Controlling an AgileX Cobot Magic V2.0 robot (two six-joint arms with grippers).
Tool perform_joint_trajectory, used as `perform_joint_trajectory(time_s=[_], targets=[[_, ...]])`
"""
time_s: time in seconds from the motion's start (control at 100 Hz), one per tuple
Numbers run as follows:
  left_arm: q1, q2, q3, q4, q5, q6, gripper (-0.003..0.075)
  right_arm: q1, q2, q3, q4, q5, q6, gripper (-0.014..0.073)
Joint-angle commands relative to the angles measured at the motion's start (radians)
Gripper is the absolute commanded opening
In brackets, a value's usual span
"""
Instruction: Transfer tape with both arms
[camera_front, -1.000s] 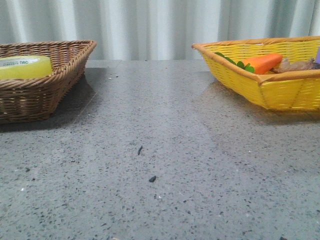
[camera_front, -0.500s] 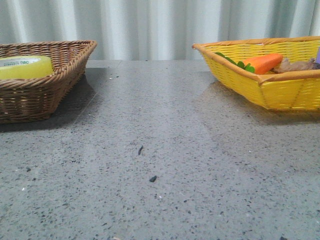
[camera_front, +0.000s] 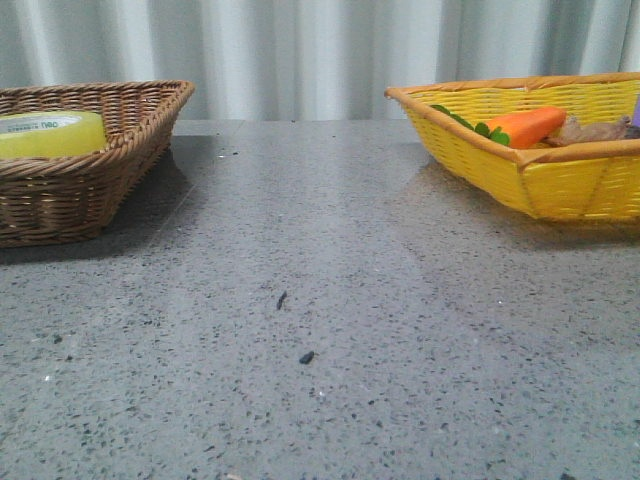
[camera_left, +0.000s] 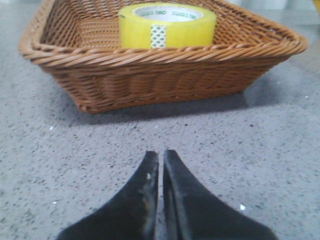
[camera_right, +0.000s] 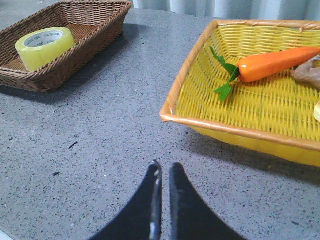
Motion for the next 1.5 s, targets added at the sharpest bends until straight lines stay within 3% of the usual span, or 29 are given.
perform_joint_trajectory(time_s=[0.0, 1.09, 1.18, 1.28, 1.49], targets=[[0.016, -0.027, 0.008, 0.008, -0.063, -0.007, -0.002, -0.006, 0.011, -0.024, -0.01, -0.067, -0.013, -0.0048], [0.026, -0.027, 0.008, 0.008, -0.064, -0.005, -0.002, -0.009, 0.011, -0.021, -0.01, -0.056, -0.013, -0.0048], [0.026, -0.027, 0.008, 0.008, -0.064, -0.005, -0.002, -0.053, 0.011, -0.017, -0.063, -0.039, -0.013, -0.0048], [0.026, -0.027, 0.008, 0.008, -0.064, -0.005, -0.002, -0.151, 0.009, 0.029, -0.067, -0.117, -0.013, -0.0048], [0.026, -0.027, 0.008, 0.008, -0.064, -0.005, -0.002, -0.417, -0.02, 0.252, -0.067, -0.449, -0.013, -0.0048]])
